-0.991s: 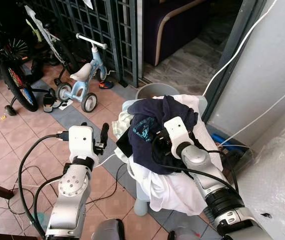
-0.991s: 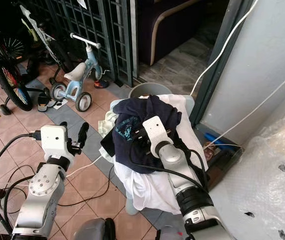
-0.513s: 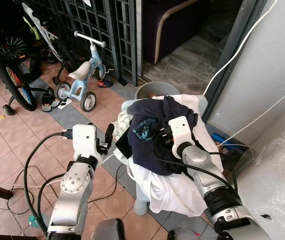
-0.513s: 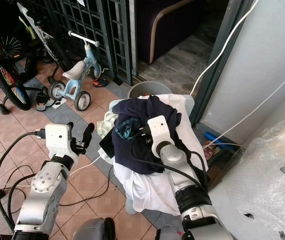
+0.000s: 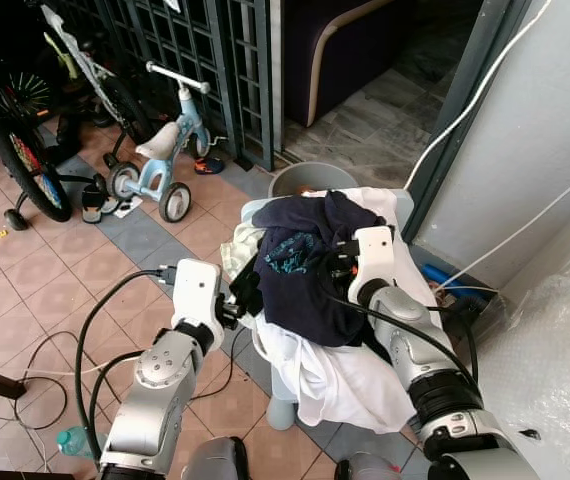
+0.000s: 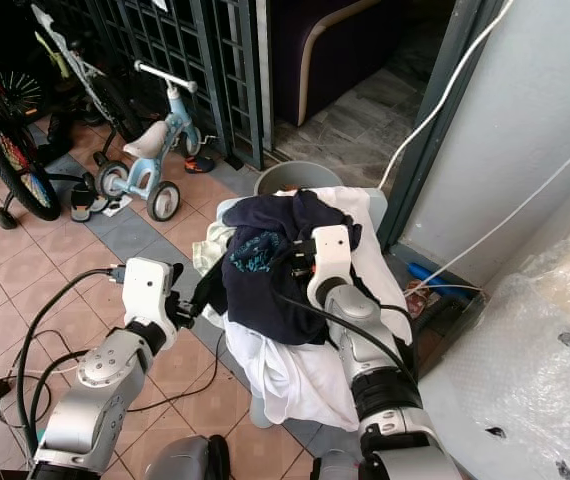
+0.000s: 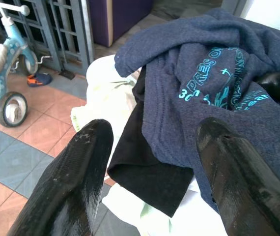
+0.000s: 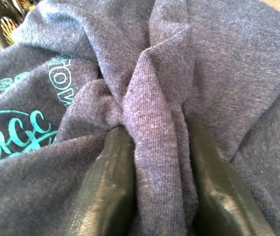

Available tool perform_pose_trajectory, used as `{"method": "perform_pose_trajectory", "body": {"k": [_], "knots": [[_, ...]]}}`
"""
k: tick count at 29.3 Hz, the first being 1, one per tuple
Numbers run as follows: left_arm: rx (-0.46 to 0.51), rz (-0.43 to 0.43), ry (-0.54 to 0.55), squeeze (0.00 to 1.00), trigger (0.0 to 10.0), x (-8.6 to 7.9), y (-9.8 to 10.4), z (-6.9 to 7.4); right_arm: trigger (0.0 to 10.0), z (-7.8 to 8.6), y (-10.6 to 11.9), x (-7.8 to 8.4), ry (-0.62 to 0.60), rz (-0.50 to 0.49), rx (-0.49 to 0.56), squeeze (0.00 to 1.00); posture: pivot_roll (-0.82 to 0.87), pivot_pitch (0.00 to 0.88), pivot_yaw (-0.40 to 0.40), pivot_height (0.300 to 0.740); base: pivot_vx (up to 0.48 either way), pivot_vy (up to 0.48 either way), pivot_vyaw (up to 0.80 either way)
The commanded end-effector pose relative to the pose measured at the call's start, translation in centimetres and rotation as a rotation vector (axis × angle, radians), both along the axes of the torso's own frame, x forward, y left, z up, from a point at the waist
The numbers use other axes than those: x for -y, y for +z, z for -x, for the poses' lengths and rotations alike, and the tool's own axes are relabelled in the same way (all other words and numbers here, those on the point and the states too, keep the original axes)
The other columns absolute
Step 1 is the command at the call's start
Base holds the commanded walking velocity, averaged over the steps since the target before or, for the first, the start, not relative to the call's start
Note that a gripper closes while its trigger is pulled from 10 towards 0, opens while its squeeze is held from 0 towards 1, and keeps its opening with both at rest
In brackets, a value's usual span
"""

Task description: Clothes washing

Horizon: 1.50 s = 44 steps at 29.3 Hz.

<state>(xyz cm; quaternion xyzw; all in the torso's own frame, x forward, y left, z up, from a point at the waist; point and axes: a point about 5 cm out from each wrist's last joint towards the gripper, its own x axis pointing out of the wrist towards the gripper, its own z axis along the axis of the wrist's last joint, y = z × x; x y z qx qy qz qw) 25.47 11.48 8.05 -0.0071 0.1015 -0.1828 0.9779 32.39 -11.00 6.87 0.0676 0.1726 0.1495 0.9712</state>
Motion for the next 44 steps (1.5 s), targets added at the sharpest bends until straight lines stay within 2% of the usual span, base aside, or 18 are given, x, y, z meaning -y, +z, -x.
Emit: {"method": "perform_pose_trajectory", "body": {"k": [1,4,5,7,9,16,18,20,21,22,23,24,25,27,29,33,38,44], "knots": [[-0.003,-0.018,-0.033,0.00,10.0,0.0,0.1,-0.1,0.0,-0.4,1.1,-0.6,0.000,-0.123,0.015,0.00,0.02,0.062,0.039,0.740,0.000,0.000,0.00],[-0.001,-0.024,-0.032,0.00,10.0,0.0,0.1,-0.2,0.0,-0.6,2.5,-0.9,0.007,-0.255,0.057,0.00,0.02,0.060,0.039,0.740,0.000,0.000,0.00],[0.000,-0.025,-0.030,0.00,10.0,-0.1,0.1,-0.3,0.0,-0.7,3.5,-0.9,0.014,-0.327,0.094,0.00,0.02,0.060,0.039,0.740,0.000,0.000,0.00],[0.002,-0.025,-0.028,0.00,10.0,-0.2,0.1,-0.3,0.0,-0.7,4.2,-0.8,0.020,-0.366,0.127,0.00,0.01,0.059,0.040,0.740,0.000,0.000,0.00],[0.003,-0.016,-0.029,0.00,10.0,-0.2,0.2,-0.4,0.0,-0.4,5.9,-0.4,0.043,-0.465,0.198,0.00,0.01,0.059,0.039,0.740,0.000,0.000,0.00],[0.002,-0.021,-0.035,0.00,10.0,0.0,0.1,-0.4,0.0,0.6,7.3,-0.3,0.118,-0.502,0.255,0.00,0.00,0.058,0.044,0.740,0.000,0.000,0.00],[0.006,-0.017,-0.034,0.00,10.0,0.0,0.2,-0.4,0.0,0.9,7.9,-0.3,0.114,-0.553,0.254,0.00,0.00,0.058,0.046,0.740,0.000,0.000,0.00],[0.023,-0.013,-0.027,0.00,10.0,0.0,0.4,-0.5,0.0,1.4,9.4,0.0,0.138,-0.695,0.265,0.00,0.00,0.058,0.047,0.740,0.000,0.000,0.00],[0.030,-0.010,-0.018,0.00,10.0,-0.1,0.5,-0.5,0.0,2.2,10.8,0.4,0.184,-0.759,0.294,0.00,0.01,0.056,0.048,0.740,0.000,0.000,0.00],[0.028,-0.010,-0.014,0.00,10.0,-0.1,0.5,-0.5,0.0,2.6,11.3,0.6,0.207,-0.770,0.307,0.00,0.00,0.056,0.048,0.740,0.000,0.000,0.00],[0.035,-0.025,-0.003,0.00,10.0,-0.2,0.5,-0.5,0.0,3.1,11.6,1.0,0.218,-0.759,0.316,0.00,0.00,0.055,0.048,0.740,0.000,0.000,0.00],[0.030,-0.023,0.016,0.00,10.0,-0.3,0.4,-0.4,0.0,3.6,11.6,2.0,0.177,-0.617,0.353,0.00,0.00,0.056,0.049,0.740,0.000,0.000,0.00],[0.030,-0.023,0.016,0.00,10.0,-0.3,0.4,-0.4,0.0,3.6,11.6,2.0,0.177,-0.617,0.353,0.00,0.00,0.056,0.049,0.740,0.000,0.000,0.00],[0.050,-0.032,0.002,0.00,10.0,-0.2,0.5,-0.4,0.0,4.3,10.8,3.2,0.100,-0.397,0.374,0.00,-0.02,0.055,0.054,0.740,0.000,0.000,0.00],[0.054,-0.039,-0.010,0.00,10.0,0.0,0.5,-0.5,0.0,4.5,10.6,3.6,0.065,-0.330,0.376,0.00,-0.03,0.055,0.057,0.740,0.000,0.000,0.00],[0.080,-0.025,-0.022,0.00,10.0,0.5,0.9,-0.9,0.0,5.0,10.0,4.1,-0.016,-0.234,0.380,0.00,-0.04,0.052,0.064,0.740,0.000,-0.075,0.00],[0.087,-0.023,-0.029,0.00,10.0,0.7,1.0,-1.2,0.0,5.0,8.8,3.7,-0.086,-0.205,0.354,0.00,-0.04,0.049,0.067,0.740,0.000,-0.314,-0.16],[0.073,-0.030,-0.008,0.00,10.0,0.3,0.6,-1.1,0.0,4.9,8.6,3.0,-0.060,-0.164,0.362,0.00,-0.04,0.052,0.060,0.740,0.000,-0.211,-0.80]]}}
